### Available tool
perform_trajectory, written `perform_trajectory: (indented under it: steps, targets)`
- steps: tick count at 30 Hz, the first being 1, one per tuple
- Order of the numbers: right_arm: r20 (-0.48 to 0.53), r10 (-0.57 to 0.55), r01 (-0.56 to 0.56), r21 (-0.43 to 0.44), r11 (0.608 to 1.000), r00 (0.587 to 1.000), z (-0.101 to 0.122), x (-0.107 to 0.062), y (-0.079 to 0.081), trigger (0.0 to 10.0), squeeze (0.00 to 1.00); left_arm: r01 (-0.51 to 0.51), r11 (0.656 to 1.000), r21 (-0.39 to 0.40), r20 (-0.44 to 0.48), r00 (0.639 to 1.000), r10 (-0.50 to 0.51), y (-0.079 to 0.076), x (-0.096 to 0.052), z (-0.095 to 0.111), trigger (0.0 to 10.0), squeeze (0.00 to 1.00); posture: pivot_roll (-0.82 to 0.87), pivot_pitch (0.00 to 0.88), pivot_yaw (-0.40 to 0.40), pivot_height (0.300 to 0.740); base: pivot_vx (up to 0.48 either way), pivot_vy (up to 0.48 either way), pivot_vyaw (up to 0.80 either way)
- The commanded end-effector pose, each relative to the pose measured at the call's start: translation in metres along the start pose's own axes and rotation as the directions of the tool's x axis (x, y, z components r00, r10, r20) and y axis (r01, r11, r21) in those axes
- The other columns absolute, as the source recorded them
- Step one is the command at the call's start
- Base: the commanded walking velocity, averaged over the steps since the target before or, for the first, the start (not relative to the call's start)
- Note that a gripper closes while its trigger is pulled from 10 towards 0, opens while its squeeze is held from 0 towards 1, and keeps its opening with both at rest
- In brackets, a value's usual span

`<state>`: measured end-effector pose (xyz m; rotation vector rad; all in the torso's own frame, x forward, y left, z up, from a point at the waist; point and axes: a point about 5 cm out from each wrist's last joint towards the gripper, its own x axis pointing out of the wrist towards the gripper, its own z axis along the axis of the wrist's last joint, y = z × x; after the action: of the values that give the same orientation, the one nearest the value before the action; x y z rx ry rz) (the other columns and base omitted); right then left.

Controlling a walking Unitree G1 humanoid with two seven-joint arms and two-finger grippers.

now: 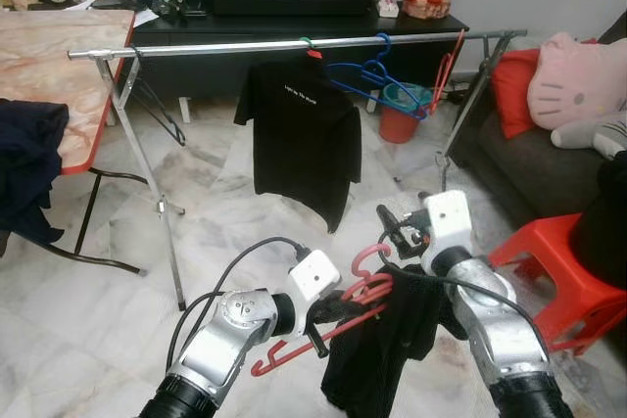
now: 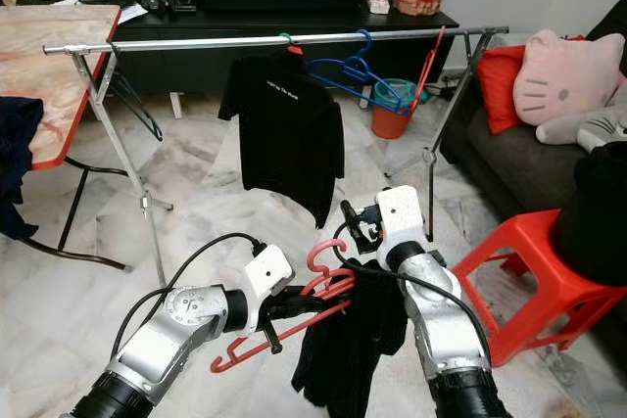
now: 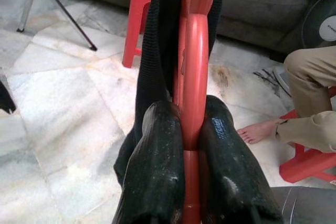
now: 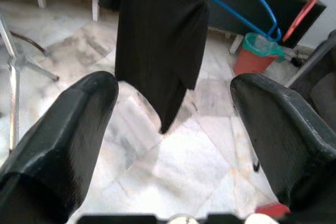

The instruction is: Hang hanger

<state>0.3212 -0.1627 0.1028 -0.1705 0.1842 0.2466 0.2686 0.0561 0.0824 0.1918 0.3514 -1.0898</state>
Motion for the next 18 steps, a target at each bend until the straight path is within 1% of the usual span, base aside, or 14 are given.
perform_trajectory:
  steps: [1,5,6,7,10,11,12,13,14,15,18]
  targets:
    - [-0.08,-0.029,0.027,-0.026,0.999,0.996,-0.004,0.004,-0.009,10.0,0.0,-0.016,1.0,-0.012,-0.014,1.0,0.016,0.0,-0.003,-0.002,10.0,0.0,-0.04,0.0,-0.12,0.74,0.0,0.0,0.0]
    - [-0.116,0.007,-0.013,-0.048,0.999,0.993,-0.007,0.006,-0.004,10.0,0.0,-0.02,1.0,-0.013,-0.015,1.0,0.019,0.001,-0.003,-0.001,10.0,0.0,-0.04,0.0,-0.122,0.74,0.0,0.0,0.0]
    - [-0.144,0.03,-0.045,-0.1,0.994,0.989,-0.009,0.007,-0.001,10.0,0.0,-0.029,1.0,-0.01,-0.012,1.0,0.029,0.002,-0.003,0.0,10.0,0.0,-0.04,0.0,-0.122,0.74,0.0,0.0,0.0]
    - [-0.157,0.042,-0.06,-0.112,0.992,0.987,-0.01,0.007,0.001,10.0,0.0,-0.036,0.999,-0.01,-0.01,0.999,0.036,0.003,-0.003,0.0,10.0,0.0,-0.04,0.0,-0.121,0.74,0.0,0.0,0.0]
    - [-0.181,0.093,-0.111,-0.095,0.989,0.979,-0.011,0.009,0.009,10.0,0.0,-0.083,0.997,-0.007,0.005,0.997,0.083,0.008,-0.003,0.002,10.0,0.0,-0.04,0.0,-0.122,0.74,0.0,0.0,0.0]
    - [-0.181,0.093,-0.111,-0.095,0.989,0.979,-0.011,0.009,0.009,10.0,0.0,-0.083,0.997,-0.007,0.005,0.997,0.083,0.008,-0.003,0.002,10.0,0.0,-0.04,0.0,-0.122,0.74,0.0,0.0,0.0]
    - [-0.181,0.132,-0.153,-0.107,0.982,0.975,-0.009,0.009,0.015,10.0,0.0,-0.122,0.992,-0.007,0.033,0.992,0.123,0.013,-0.003,0.007,10.0,0.0,-0.04,0.0,-0.122,0.74,0.0,0.0,0.0]
    - [-0.18,0.153,-0.175,-0.115,0.978,0.972,-0.008,0.009,0.019,10.0,0.0,-0.14,0.99,-0.007,0.047,0.989,0.14,0.015,-0.004,0.009,10.0,0.0,-0.04,0.0,-0.121,0.74,0.0,0.0,0.0]
    - [-0.168,0.189,-0.211,-0.123,0.97,0.967,-0.006,0.009,0.024,10.0,0.0,-0.177,0.984,-0.019,0.083,0.981,0.178,0.02,-0.004,0.015,10.0,0.0,-0.04,0.0,-0.121,0.74,0.0,0.0,0.0]
    - [-0.169,0.206,-0.23,-0.138,0.963,0.964,-0.005,0.008,0.027,10.0,0.0,-0.192,0.981,-0.032,0.119,0.974,0.195,0.022,-0.005,0.021,10.0,0.0,-0.04,0.0,-0.123,0.74,0.0,0.0,0.0]
    - [-0.184,0.199,-0.229,-0.159,0.961,0.963,-0.005,0.008,0.027,10.0,0.0,-0.19,0.981,-0.032,0.149,0.97,0.193,0.023,-0.007,0.027,10.0,0.0,-0.04,0.0,-0.124,0.74,0.0,0.0,0.0]
